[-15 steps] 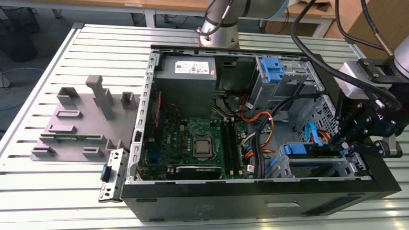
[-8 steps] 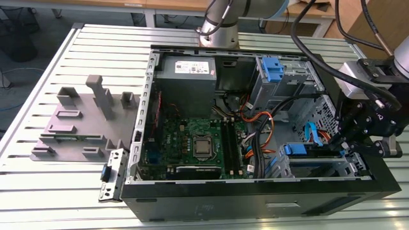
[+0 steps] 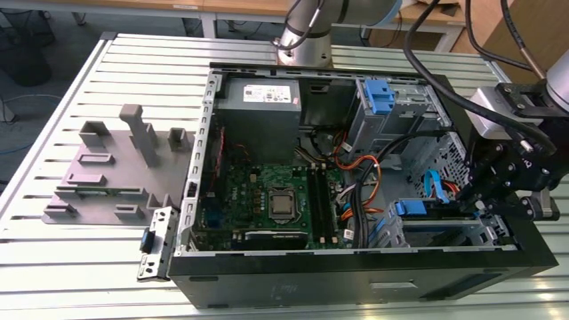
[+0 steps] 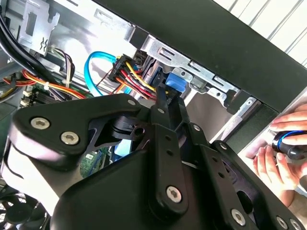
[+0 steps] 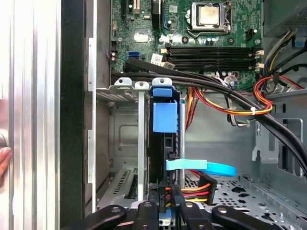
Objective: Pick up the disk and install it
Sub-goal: 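Insert the second disk wire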
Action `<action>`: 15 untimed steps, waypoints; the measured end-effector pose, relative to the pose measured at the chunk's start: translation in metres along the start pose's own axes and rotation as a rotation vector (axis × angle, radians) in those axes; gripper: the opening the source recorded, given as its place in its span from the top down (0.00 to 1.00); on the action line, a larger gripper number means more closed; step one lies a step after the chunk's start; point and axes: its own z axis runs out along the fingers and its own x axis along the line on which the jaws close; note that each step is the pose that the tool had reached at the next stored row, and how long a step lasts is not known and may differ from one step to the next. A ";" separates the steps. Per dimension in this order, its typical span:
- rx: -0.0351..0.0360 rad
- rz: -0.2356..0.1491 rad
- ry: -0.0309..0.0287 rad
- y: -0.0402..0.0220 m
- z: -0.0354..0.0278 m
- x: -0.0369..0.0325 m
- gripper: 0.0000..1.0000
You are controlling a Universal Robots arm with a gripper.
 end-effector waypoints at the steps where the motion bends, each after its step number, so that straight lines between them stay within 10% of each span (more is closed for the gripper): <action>1: 0.0000 0.000 0.0000 0.0000 0.0007 0.0000 0.76; 15: 0.0000 -0.001 -0.0002 0.0000 0.0014 -0.0002 0.83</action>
